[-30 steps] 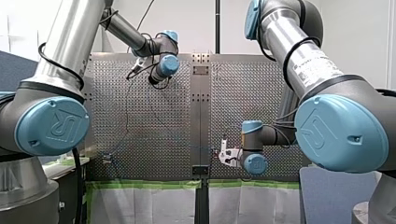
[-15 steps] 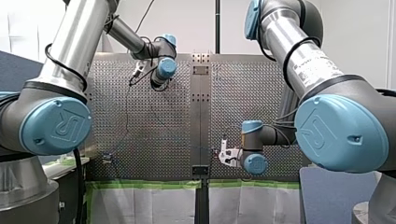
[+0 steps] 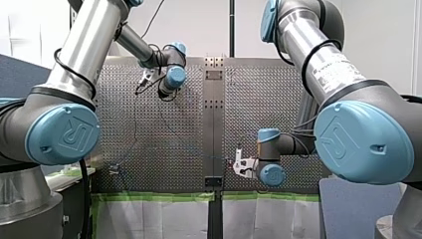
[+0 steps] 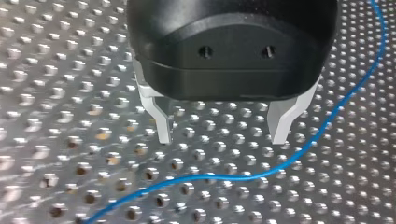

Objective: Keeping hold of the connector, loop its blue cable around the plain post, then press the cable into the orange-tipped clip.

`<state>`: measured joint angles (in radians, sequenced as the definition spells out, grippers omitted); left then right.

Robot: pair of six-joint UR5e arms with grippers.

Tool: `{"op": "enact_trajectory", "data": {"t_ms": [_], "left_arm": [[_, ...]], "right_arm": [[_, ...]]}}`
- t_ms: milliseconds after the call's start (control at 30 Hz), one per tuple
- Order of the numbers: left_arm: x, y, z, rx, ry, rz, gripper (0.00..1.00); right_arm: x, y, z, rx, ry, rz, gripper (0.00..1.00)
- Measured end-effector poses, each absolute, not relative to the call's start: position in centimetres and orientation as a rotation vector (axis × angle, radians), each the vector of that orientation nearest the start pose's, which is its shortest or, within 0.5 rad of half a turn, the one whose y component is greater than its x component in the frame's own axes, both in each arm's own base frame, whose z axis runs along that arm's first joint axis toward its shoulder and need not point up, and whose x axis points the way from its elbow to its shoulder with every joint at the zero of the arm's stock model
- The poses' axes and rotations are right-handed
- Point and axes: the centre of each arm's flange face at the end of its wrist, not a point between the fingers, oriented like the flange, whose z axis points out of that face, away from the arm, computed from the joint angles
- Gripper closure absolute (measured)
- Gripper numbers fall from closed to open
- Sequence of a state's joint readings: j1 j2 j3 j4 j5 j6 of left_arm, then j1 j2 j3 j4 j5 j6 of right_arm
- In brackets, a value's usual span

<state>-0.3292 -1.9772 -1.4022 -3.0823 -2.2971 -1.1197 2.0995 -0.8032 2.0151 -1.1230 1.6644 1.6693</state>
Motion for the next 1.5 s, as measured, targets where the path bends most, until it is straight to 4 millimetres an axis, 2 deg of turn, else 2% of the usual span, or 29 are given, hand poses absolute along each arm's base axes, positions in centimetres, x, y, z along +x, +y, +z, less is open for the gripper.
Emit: {"op": "enact_trajectory", "data": {"t_ms": [133, 367, 500, 667, 833, 1033, 1300, 1500], "left_arm": [[55.4, -25.4, 34.0, 0.141, 1.767, 0.761, 0.00], [55.7, -24.3, 33.8, 0.114, 1.778, 0.807, 0.00], [55.7, -24.4, 33.1, 0.125, 1.792, 0.808, 0.00], [55.9, -25.0, 31.3, 0.157, 1.820, 0.799, 0.00], [56.1, -24.6, 30.6, 0.150, 1.834, 0.813, 0.00], [56.5, -24.9, 27.8, 0.178, 1.875, 0.828, 0.00], [56.8, -26.8, 22.8, 0.238, 1.923, 0.791, 0.00], [56.8, -27.1, 21.4, 0.243, 1.937, 0.780, 0.00]], "right_arm": [[37.1, -38.9, -0.7, 1.573, -1.106, 1.524, 1.00], [37.1, -38.9, -0.7, 1.572, -1.106, 1.524, 1.00], [37.1, -38.9, -0.7, 1.573, -1.106, 1.525, 1.00], [37.1, -38.9, -0.7, 1.573, -1.106, 1.525, 1.00], [37.1, -38.9, -0.7, 1.573, -1.106, 1.525, 1.00], [37.1, -38.9, -0.7, 1.572, -1.106, 1.525, 1.00], [37.1, -38.9, -0.7, 1.572, -1.106, 1.524, 1.00], [37.1, -38.9, -0.7, 1.572, -1.107, 1.524, 1.00]]}}
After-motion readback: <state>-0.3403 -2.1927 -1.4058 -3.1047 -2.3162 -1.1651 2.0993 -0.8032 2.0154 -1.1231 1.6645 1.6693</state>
